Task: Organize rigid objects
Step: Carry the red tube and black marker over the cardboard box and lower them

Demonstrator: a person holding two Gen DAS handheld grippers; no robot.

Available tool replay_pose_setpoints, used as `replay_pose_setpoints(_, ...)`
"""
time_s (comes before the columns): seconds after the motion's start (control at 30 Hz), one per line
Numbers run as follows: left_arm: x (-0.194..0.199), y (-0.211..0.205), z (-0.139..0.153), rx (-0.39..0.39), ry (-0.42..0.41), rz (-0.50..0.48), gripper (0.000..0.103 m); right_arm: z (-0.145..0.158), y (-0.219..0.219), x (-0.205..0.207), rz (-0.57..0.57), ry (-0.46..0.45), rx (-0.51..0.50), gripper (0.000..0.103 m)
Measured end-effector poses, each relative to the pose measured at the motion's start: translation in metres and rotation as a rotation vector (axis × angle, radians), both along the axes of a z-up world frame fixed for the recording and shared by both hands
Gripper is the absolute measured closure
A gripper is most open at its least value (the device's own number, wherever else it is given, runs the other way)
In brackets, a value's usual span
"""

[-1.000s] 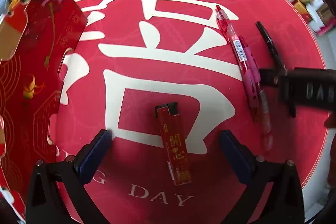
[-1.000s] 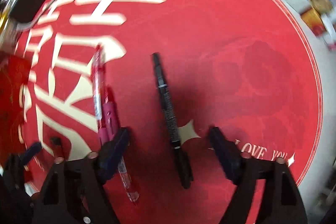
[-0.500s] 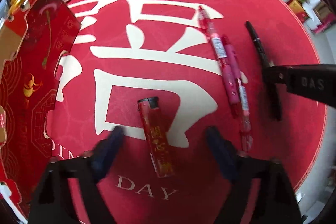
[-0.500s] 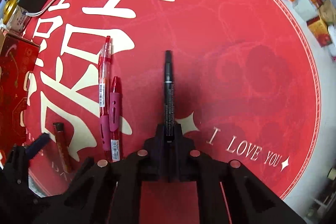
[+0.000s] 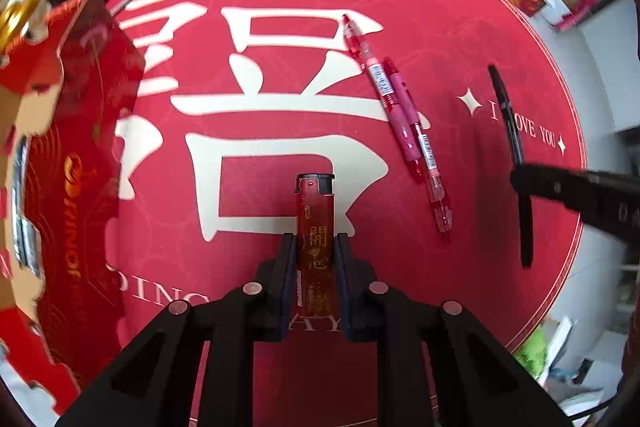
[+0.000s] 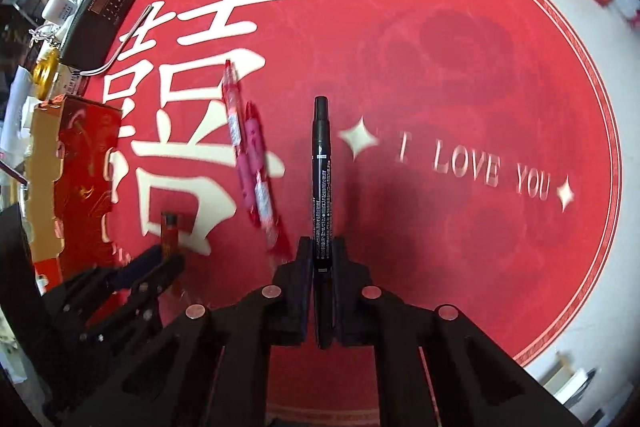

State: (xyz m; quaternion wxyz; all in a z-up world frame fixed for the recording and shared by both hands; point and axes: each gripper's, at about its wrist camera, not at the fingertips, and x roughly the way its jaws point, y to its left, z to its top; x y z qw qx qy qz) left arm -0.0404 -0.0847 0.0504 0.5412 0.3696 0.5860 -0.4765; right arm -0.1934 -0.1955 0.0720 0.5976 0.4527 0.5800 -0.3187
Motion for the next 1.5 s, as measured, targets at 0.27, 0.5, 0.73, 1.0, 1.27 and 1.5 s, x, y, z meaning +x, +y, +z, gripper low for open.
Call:
replay_pose_setpoints(0.27,-0.003,-0.014,0.019,-0.024,-0.015,-0.063,0.083,0.007,0.018,-0.014,-0.056,0.01,0.051,0.093)
replay_pose_setpoints(0.5,-0.025,-0.019,0.021,-0.037,-0.006,-0.108,0.083,0.015,0.032,-0.009,-0.067,0.014,0.054,0.093)
replay_pose_setpoints(0.73,-0.004,0.003,0.033,-0.055,-0.005,-0.105,0.083,0.024,0.043,0.005,-0.053,0.015,0.04,0.093)
replay_pose_setpoints(1.0,0.01,0.009,0.045,-0.079,-0.006,-0.09,0.083,0.037,0.051,0.023,-0.019,0.012,0.018,0.093)
replay_pose_setpoints(1.27,0.034,0.02,0.063,-0.119,0.003,-0.043,0.083,0.052,0.057,0.055,0.037,0.001,-0.008,0.093)
replay_pose_setpoints(1.5,0.072,0.034,0.079,-0.16,-0.004,0.039,0.083,0.063,0.064,0.1,0.108,-0.026,-0.026,0.093)
